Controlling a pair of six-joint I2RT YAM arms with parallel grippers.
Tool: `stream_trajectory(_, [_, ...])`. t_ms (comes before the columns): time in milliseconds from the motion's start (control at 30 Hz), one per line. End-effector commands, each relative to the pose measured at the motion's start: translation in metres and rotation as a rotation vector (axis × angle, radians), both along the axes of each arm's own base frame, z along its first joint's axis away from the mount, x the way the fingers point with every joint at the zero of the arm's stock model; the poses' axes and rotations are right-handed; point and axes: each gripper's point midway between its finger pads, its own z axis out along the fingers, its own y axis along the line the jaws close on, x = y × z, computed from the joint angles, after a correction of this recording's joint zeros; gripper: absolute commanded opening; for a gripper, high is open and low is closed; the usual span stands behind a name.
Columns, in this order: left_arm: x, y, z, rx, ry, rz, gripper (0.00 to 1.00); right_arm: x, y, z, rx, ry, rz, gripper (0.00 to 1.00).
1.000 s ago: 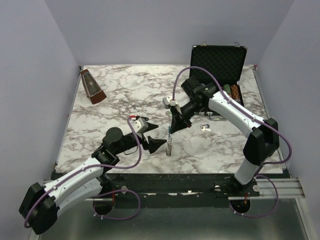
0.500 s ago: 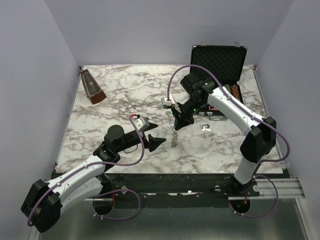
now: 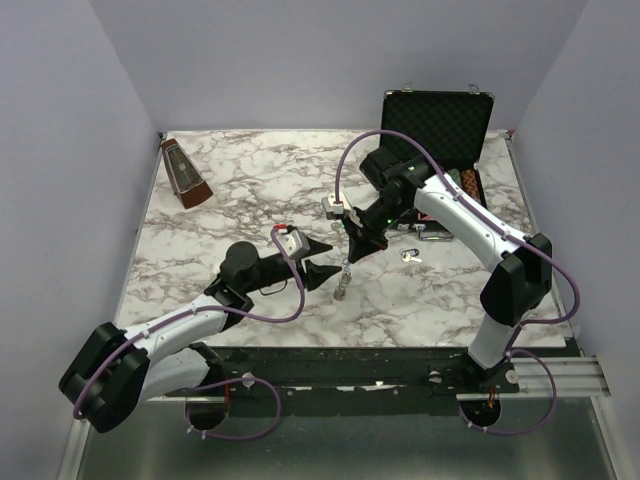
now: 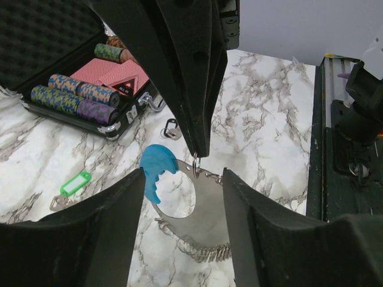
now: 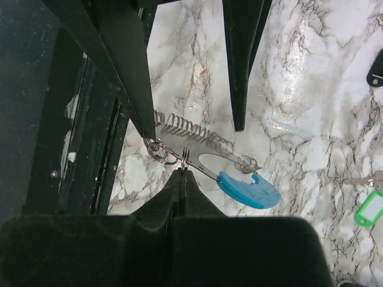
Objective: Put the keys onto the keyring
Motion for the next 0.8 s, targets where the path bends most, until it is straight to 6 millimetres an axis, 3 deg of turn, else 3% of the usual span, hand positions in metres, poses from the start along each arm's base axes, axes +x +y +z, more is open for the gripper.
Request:
stream_trajectory(0, [-0.004,-0.009,0.020,-0.036,-0.069,-0.070,0.53,-0.012,0.004,0.005,0.040,0.043,0.033,0.01])
stream_trajectory(133, [-0.005,-0.013,0.018,-0.026,-0.060,-0.095,0.40,-0.013,0.006,0.005,0.050,0.050,0.037,0.01])
stream_trajectory(600, [-0.002,-0.014,0.005,0.025,-0.029,-0.099,0.35,-0.013,0.007,0.006,0.055,0.052,0.039,0.01])
stream_trajectory(767, [-0.001,-0.015,0.002,0.045,-0.020,-0.105,0.29,-0.014,0.007,0.006,0.057,0.055,0.041,0.01])
